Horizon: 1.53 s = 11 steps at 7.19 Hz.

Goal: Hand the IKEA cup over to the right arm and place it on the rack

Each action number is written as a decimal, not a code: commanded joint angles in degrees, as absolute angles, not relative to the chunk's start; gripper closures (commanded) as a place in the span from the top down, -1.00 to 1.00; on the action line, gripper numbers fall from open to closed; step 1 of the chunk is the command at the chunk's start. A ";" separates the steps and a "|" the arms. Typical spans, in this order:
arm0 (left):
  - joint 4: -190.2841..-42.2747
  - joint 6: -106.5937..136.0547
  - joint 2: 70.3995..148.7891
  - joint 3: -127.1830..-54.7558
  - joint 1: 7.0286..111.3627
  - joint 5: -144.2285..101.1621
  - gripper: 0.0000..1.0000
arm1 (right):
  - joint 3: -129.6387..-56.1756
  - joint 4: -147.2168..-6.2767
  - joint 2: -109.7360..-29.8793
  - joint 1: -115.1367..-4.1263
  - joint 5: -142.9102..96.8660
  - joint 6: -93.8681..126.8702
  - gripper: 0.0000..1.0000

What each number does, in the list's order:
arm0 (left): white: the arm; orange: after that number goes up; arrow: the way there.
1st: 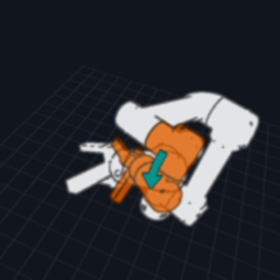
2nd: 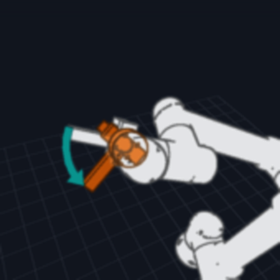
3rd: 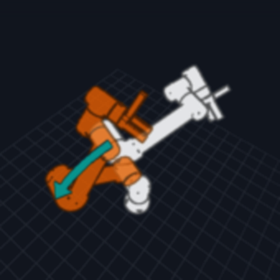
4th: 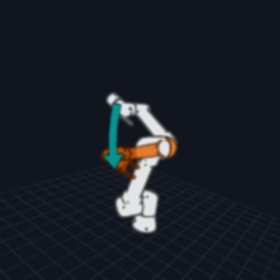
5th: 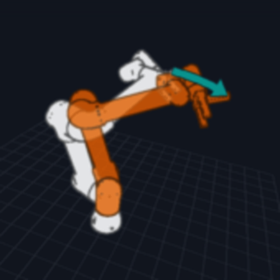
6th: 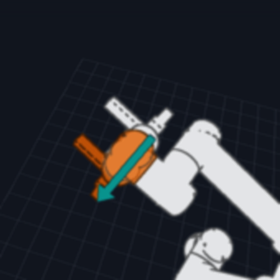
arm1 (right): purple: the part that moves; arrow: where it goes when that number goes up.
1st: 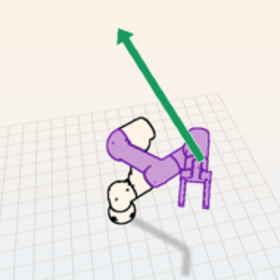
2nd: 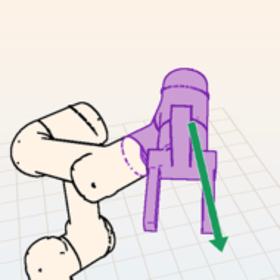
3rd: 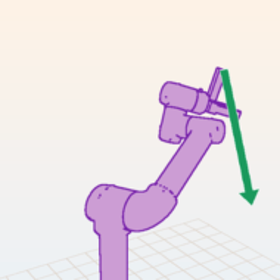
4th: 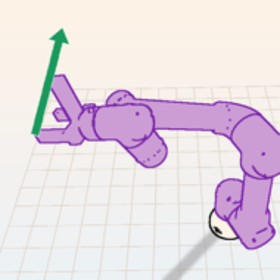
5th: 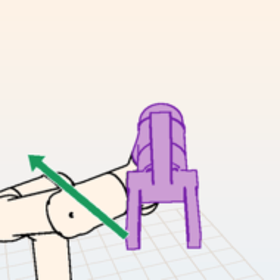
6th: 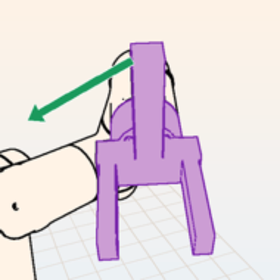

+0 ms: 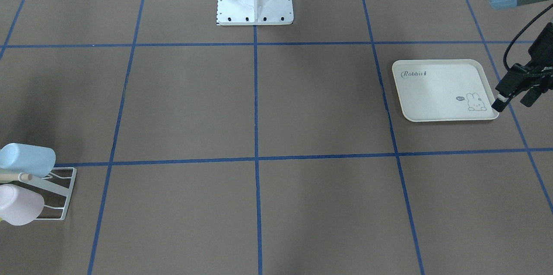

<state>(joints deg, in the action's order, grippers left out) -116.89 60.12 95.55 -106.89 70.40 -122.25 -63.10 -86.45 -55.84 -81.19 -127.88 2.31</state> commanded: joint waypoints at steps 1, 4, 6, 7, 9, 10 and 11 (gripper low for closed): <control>-116.89 60.20 95.62 -106.96 70.40 -122.26 1.00 | -62.84 -86.04 -56.07 -80.51 -127.88 2.72 -0.18; -116.81 60.29 95.62 -106.96 70.40 -122.26 1.00 | -62.84 -85.61 -56.43 -79.98 -127.88 2.64 -0.06; -116.81 60.38 95.71 -106.96 70.40 -122.34 1.00 | -62.84 -85.52 -56.77 -79.72 -127.79 2.55 0.61; -116.20 60.38 96.06 -106.96 70.49 -122.34 1.00 | -62.84 -85.17 -56.86 -79.63 -127.79 2.64 0.96; -115.22 60.38 96.07 -107.49 70.49 -122.34 1.00 | -63.02 -85.17 -56.87 -79.63 -127.79 2.55 0.98; -115.31 59.77 95.54 -107.49 70.49 -122.43 1.00 | -63.80 -84.99 -56.69 -79.63 -127.79 2.72 0.98; -115.23 54.46 94.93 -107.32 70.84 -122.52 1.00 | -66.85 -85.34 -57.47 -80.15 -127.88 2.72 0.98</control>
<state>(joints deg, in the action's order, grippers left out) -115.31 58.67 95.58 -107.41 70.59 -122.42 -64.23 -85.14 -56.95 -79.75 -127.81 2.67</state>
